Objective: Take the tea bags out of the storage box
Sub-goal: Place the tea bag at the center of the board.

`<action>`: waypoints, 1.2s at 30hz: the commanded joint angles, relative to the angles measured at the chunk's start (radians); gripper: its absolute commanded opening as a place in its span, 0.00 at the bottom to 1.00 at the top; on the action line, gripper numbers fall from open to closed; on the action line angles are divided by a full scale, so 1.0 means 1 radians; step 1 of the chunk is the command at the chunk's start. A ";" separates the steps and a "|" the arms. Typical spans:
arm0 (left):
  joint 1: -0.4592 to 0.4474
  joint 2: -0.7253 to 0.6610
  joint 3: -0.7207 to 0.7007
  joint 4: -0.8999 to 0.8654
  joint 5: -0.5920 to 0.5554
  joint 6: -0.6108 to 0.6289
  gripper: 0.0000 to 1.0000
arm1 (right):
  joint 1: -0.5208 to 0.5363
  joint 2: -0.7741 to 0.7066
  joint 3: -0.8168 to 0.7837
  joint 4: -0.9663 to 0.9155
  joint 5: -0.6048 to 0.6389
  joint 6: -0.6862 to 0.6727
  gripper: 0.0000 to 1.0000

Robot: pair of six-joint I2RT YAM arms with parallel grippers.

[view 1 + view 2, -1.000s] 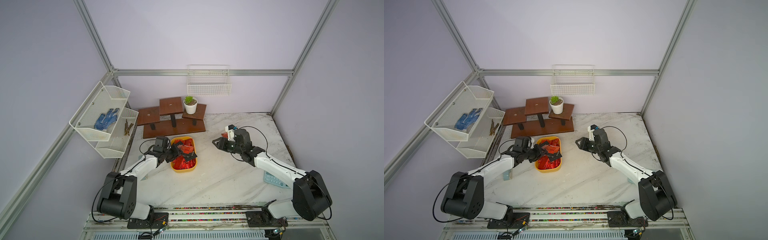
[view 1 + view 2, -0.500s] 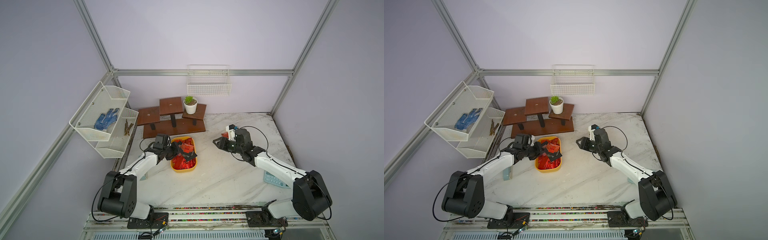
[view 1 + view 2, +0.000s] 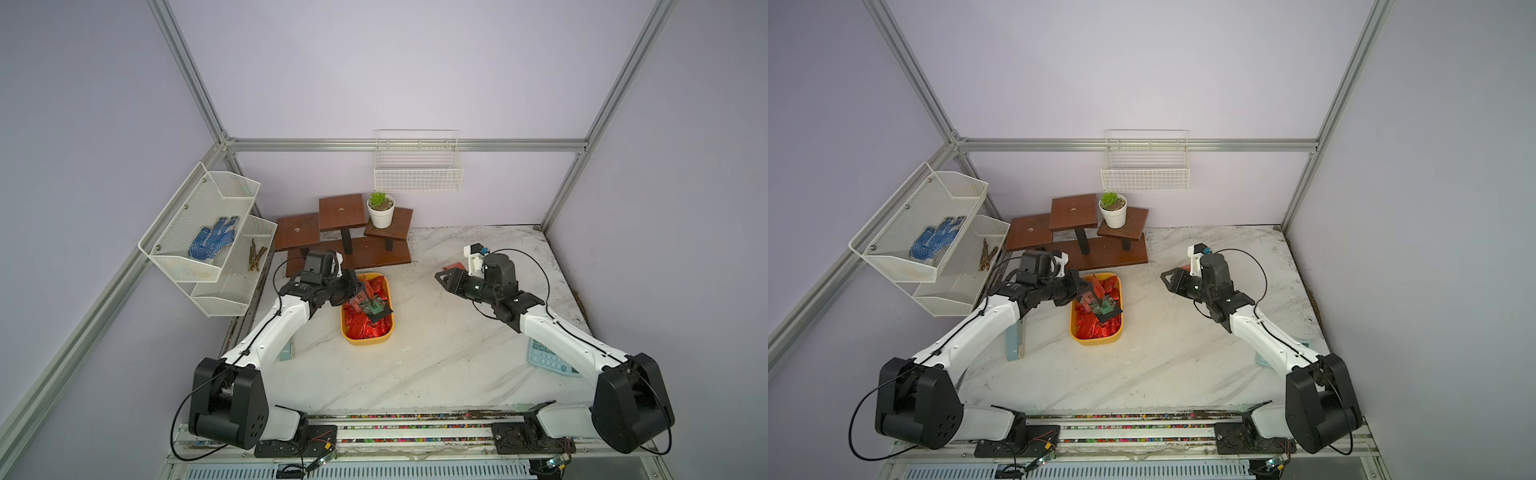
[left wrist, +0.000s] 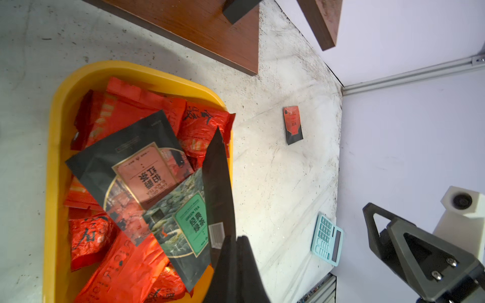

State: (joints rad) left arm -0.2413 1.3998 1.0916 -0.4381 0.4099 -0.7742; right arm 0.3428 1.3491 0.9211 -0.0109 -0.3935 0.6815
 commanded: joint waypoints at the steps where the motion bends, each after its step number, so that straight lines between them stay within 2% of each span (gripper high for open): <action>1: -0.049 0.053 0.092 -0.022 0.064 0.050 0.00 | -0.033 -0.043 -0.022 -0.031 -0.019 -0.025 0.45; 11: -0.177 0.308 0.351 -0.007 0.131 0.063 0.00 | -0.160 -0.174 -0.085 -0.094 -0.048 -0.041 0.45; 17: -0.236 0.534 0.520 0.063 0.154 0.020 0.00 | -0.220 -0.272 -0.137 -0.159 -0.056 -0.061 0.45; 25: -0.289 0.872 0.833 0.072 0.221 -0.040 0.00 | -0.268 -0.384 -0.201 -0.233 -0.066 -0.084 0.45; 31: -0.288 1.003 0.991 -0.002 0.198 -0.025 0.00 | -0.288 -0.405 -0.202 -0.260 -0.076 -0.101 0.46; 36: -0.282 1.038 1.042 -0.075 0.135 0.003 0.00 | -0.297 -0.389 -0.193 -0.259 -0.086 -0.110 0.46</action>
State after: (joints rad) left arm -0.5331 2.4409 2.0811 -0.4713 0.5774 -0.7979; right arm 0.0540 0.9546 0.7231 -0.2554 -0.4656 0.5957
